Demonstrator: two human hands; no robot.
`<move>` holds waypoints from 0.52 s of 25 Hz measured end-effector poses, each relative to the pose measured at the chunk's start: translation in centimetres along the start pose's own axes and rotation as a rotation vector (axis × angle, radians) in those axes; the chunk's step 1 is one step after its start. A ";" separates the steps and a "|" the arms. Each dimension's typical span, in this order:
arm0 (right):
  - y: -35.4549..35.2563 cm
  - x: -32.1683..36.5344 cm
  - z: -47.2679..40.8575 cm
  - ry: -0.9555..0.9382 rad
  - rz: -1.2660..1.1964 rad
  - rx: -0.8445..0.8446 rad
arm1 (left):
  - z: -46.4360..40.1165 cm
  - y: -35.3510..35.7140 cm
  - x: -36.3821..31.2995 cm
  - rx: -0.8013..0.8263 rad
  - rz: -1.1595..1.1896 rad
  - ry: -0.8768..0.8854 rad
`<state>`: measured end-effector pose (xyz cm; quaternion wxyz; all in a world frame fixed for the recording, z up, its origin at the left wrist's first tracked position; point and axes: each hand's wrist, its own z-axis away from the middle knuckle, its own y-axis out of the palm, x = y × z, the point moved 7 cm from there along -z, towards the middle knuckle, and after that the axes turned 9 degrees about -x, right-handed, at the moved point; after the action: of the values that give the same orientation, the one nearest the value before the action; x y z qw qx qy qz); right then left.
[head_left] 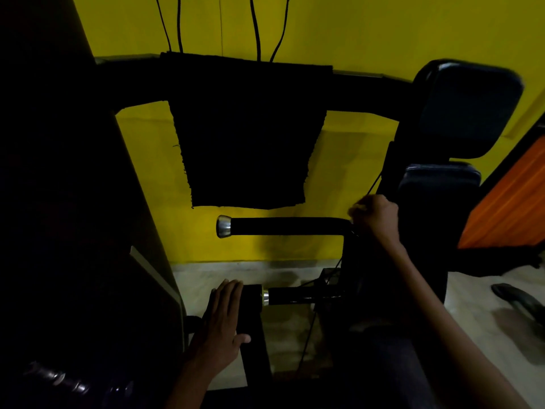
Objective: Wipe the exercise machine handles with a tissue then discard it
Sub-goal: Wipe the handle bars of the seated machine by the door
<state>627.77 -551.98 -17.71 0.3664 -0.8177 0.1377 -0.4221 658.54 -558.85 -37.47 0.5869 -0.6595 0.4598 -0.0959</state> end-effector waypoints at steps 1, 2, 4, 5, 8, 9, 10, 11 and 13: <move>-0.2 -0.7 0.2 0.029 0.004 0.006 | 0.0 0.0 0.1 0.011 -0.017 -0.013; -0.2 -1.3 0.5 0.045 -0.002 0.000 | 0.0 0.0 0.0 0.016 -0.032 -0.004; -0.4 -1.8 0.9 0.055 -0.020 -0.037 | -0.1 -0.2 -0.2 -0.004 -0.019 0.008; -0.6 -1.8 1.1 0.060 -0.023 -0.053 | -0.2 -0.1 -0.2 0.004 -0.016 0.004; -0.6 -1.4 1.7 0.044 -0.040 -0.086 | -0.2 0.2 0.0 0.016 -0.036 0.005; -0.7 -0.7 1.9 0.016 -0.063 -0.090 | -0.1 0.3 0.1 0.011 -0.030 -0.009; -0.9 0.1 2.1 -0.015 -0.102 -0.094 | 0.0 0.3 0.1 0.000 -0.032 -0.006; -1.2 0.9 2.4 -0.042 -0.147 -0.102 | 0.0 0.3 0.0 0.003 -0.028 -0.001; -2.1 2.1 3.5 -0.098 -0.182 -0.189 | 0.0 0.4 0.2 0.016 -0.043 -0.012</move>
<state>631.62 -549.96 -16.21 0.2544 -0.8773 0.0841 -0.3981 658.49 -558.99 -37.89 0.5925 -0.6652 0.4413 -0.1083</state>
